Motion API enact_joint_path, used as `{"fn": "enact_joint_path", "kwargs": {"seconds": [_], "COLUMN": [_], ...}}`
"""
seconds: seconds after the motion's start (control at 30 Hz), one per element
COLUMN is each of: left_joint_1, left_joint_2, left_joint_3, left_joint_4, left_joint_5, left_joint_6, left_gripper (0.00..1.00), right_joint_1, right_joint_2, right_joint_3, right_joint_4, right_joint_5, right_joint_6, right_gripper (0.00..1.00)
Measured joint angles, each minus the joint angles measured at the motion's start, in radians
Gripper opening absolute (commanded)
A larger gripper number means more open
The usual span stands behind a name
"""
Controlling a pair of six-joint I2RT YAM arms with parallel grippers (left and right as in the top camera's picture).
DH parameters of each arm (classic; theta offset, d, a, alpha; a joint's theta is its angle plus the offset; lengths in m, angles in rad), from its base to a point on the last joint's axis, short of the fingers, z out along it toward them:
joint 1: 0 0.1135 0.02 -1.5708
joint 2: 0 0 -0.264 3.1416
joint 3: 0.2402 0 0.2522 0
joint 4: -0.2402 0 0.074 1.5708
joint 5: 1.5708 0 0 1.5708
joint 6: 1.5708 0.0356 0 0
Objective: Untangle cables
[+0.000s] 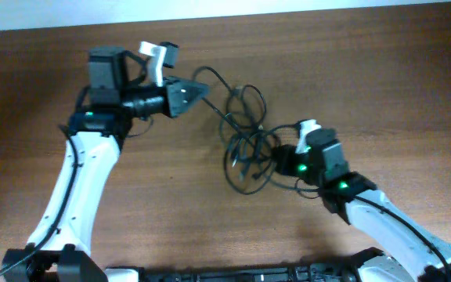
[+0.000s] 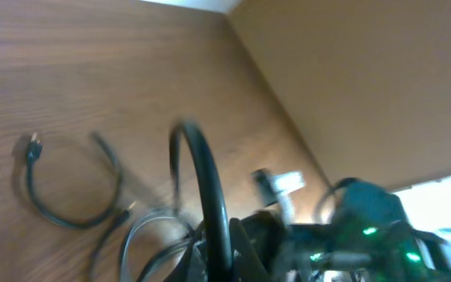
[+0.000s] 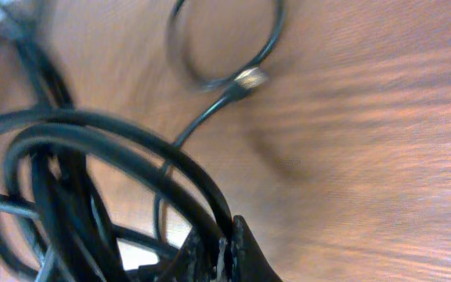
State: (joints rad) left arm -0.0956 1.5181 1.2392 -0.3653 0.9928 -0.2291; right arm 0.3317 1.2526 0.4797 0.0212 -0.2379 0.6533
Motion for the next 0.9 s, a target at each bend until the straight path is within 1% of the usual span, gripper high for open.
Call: {"fn": "enact_joint_path", "kwargs": {"seconds": [0.03,0.1,0.13,0.17,0.2,0.23,0.27,0.3,0.33,0.37,0.4,0.43,0.47,0.5,0.53,0.57,0.6,0.63,0.67,0.7,0.73,0.77,0.8,0.83,0.87,0.9], "left_joint_1": [0.044,0.245,0.335,0.381,0.412,0.433,0.429,0.410,0.354,0.253,0.164,0.077,-0.004,-0.054,-0.119,-0.145,-0.166,-0.175,-0.176,-0.176,-0.177,-0.177,-0.180,-0.185,-0.201,-0.238], "left_joint_2": [-0.013,-0.108,-0.162,-0.192,-0.201,-0.200,-0.200,-0.200,-0.200,-0.200,-0.200,-0.200,-0.200,-0.200,-0.200,-0.200,-0.201,-0.200,-0.200,-0.200,-0.184,-0.160,-0.086,-0.029,0.037,0.129], "left_joint_3": [0.000,0.002,0.007,0.012,0.014,0.014,0.014,0.014,0.014,0.014,0.014,0.016,0.017,0.021,0.021,0.024,0.026,0.025,0.021,0.013,0.010,0.008,0.008,-0.003,0.000,0.003], "left_joint_4": [-0.013,0.012,0.014,0.015,0.015,0.010,0.010,0.016,0.030,0.057,0.056,0.029,-0.016,-0.074,-0.164,-0.203,-0.280,-0.312,-0.320,-0.321,-0.316,-0.291,-0.220,-0.185,-0.066,-0.027], "left_joint_5": [-0.036,-0.155,-0.212,-0.266,-0.307,-0.324,-0.312,-0.287,-0.227,-0.153,-0.143,-0.179,-0.262,-0.364,-0.554,-0.649,-0.777,-0.852,-0.896,-0.920,-0.930,-0.920,-0.864,-0.807,-0.716,-0.642], "left_joint_6": [-0.003,-0.004,-0.004,-0.004,-0.003,-0.004,-0.004,-0.003,-0.004,-0.004,-0.005,-0.005,-0.005,-0.010,-0.007,-0.011,-0.011,-0.011,-0.011,-0.026,-0.076,-0.105,-0.132,-0.113,-0.039,0.039], "left_gripper": [0.00,0.00,0.00,0.00,0.00,0.00,0.00,0.00,0.00,0.20,0.45,0.71,0.99,0.99,0.99,0.99,0.99,0.99,0.99,0.99,0.96,0.91,0.90,0.86,0.79,0.76], "right_joint_1": [-0.082,-0.299,-0.365,-0.461,-0.501,-0.520,-0.521,-0.511,-0.496,-0.477,-0.465,-0.451,-0.446,-0.444,-0.443,-0.443,-0.443,-0.442,-0.442,-0.442,-0.442,-0.442,-0.442,-0.442,-0.442,-0.442], "right_joint_2": [-0.048,-0.122,-0.150,-0.186,-0.198,-0.199,-0.199,-0.199,-0.200,-0.200,-0.200,-0.200,-0.200,-0.201,-0.201,-0.201,-0.202,-0.202,-0.202,-0.202,-0.202,-0.201,-0.196,-0.192,-0.189,-0.185], "right_joint_3": [0.010,-0.029,-0.031,-0.032,-0.032,-0.032,-0.034,-0.035,-0.035,-0.036,-0.036,-0.036,-0.036,-0.036,-0.036,-0.036,-0.036,-0.036,-0.036,-0.036,-0.036,-0.036,-0.036,-0.036,-0.037,-0.038], "right_joint_4": [-0.095,-0.259,-0.301,-0.334,-0.333,-0.319,-0.298,-0.249,-0.222,-0.205,-0.200,-0.200,-0.200,-0.203,-0.204,-0.204,-0.204,-0.204,-0.204,-0.204,-0.204,-0.204,-0.204,-0.206,-0.212,-0.218], "right_joint_5": [-0.005,0.061,0.068,0.063,0.055,-0.002,-0.056,-0.124,-0.178,-0.208,-0.221,-0.237,-0.249,-0.262,-0.267,-0.270,-0.275,-0.277,-0.277,-0.277,-0.277,-0.277,-0.278,-0.277,-0.279,-0.280], "right_joint_6": [0.002,-0.003,-0.006,-0.008,-0.006,-0.007,-0.008,-0.019,-0.027,-0.029,-0.029,-0.029,-0.032,-0.032,-0.034,-0.036,-0.037,-0.036,-0.037,-0.037,-0.037,-0.036,-0.036,-0.036,-0.036,-0.037], "right_gripper": [0.04,0.04,0.04,0.04,0.14,0.22,0.25,0.25,0.26,0.28,0.34,0.43,0.50,0.56,0.58,0.59,0.59,0.59,0.59,0.59,0.59,0.59,0.59,0.59,0.59,0.59]}}
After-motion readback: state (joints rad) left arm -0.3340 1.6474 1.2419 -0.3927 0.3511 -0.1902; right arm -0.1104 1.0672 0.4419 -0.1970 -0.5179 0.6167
